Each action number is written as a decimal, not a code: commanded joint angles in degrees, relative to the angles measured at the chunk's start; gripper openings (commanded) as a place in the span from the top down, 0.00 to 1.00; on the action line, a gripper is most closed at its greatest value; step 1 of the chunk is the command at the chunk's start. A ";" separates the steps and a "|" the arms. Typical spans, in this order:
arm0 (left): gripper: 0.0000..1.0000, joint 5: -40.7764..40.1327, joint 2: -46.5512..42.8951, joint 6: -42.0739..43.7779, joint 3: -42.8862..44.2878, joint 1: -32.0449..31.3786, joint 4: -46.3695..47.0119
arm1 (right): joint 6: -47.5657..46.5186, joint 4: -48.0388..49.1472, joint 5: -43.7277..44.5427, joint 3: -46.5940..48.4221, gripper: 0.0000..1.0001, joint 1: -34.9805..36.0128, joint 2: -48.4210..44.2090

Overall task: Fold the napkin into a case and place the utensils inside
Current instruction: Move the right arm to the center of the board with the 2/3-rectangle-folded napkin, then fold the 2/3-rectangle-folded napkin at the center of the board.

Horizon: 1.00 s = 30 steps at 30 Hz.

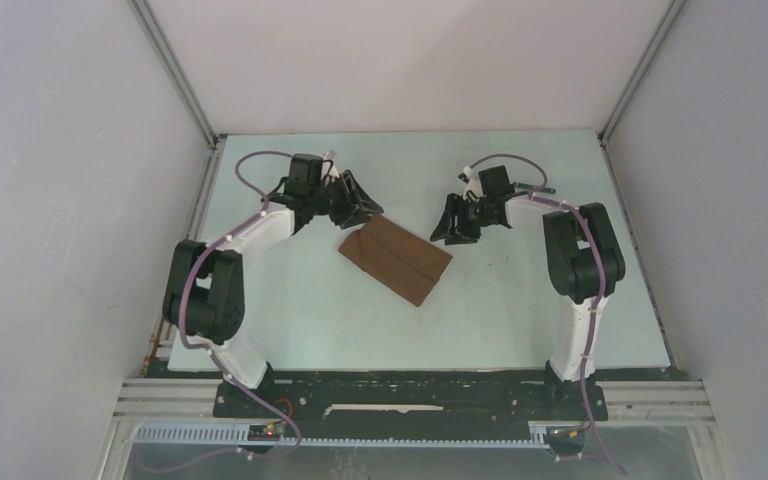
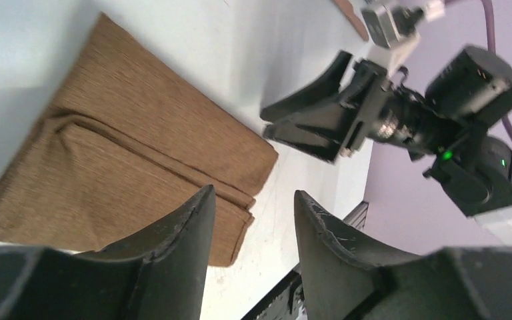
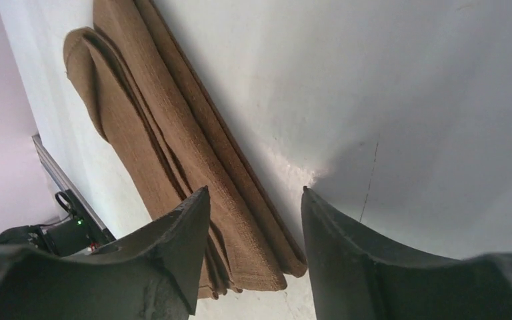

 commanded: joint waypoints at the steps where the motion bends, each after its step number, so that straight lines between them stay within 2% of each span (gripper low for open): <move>1: 0.47 -0.76 -5.47 6.59 -0.60 -3.05 -6.09 | 0.02 0.51 -0.74 -1.89 0.43 1.30 -0.34; 5: 0.48 -2.55 -8.66 8.56 -4.14 -5.82 -8.18 | 3.75 3.36 -3.08 -7.22 0.64 2.21 -1.79; 8: 0.48 -5.79 -11.03 10.69 -6.45 -8.68 -10.85 | 10.23 9.44 -4.69 -15.11 0.75 4.43 -6.80; 10: 0.48 -8.40 -12.81 11.67 -8.35 -11.54 -11.79 | 17.16 14.91 -4.12 -22.27 0.78 7.13 -11.25; 12: 0.47 -12.91 -14.91 11.71 -10.70 -15.41 -12.07 | 25.98 23.91 -4.31 -29.25 0.77 10.54 -15.60; 15: 0.44 -22.61 -17.75 10.59 -12.99 -23.27 -13.46 | 32.73 30.87 -3.63 -35.37 0.53 12.27 -20.80; 17: 0.40 -29.38 -17.80 8.62 -12.14 -29.13 -15.68 | 30.32 25.90 -1.34 -35.93 0.41 9.34 -24.97; 19: 0.37 -35.28 -14.87 5.85 -8.83 -33.80 -18.96 | 25.97 15.70 4.69 -35.96 0.35 4.88 -28.53; 22: 0.35 -41.67 -7.51 3.89 -0.19 -40.02 -27.02 | 20.68 7.27 10.94 -35.94 0.27 -0.72 -32.83; 23: 0.35 -43.46 -4.48 3.64 3.39 -41.67 -29.69 | 18.99 6.30 11.48 -35.89 0.27 -1.86 -33.98; 25: 0.36 -46.22 1.24 2.61 9.81 -44.72 -35.04 | 16.78 4.90 12.67 -35.95 0.18 -3.81 -35.85; 30: 0.43 -49.25 12.44 0.70 20.87 -46.86 -42.81 | 12.73 3.17 13.67 -36.37 0.17 -7.56 -37.94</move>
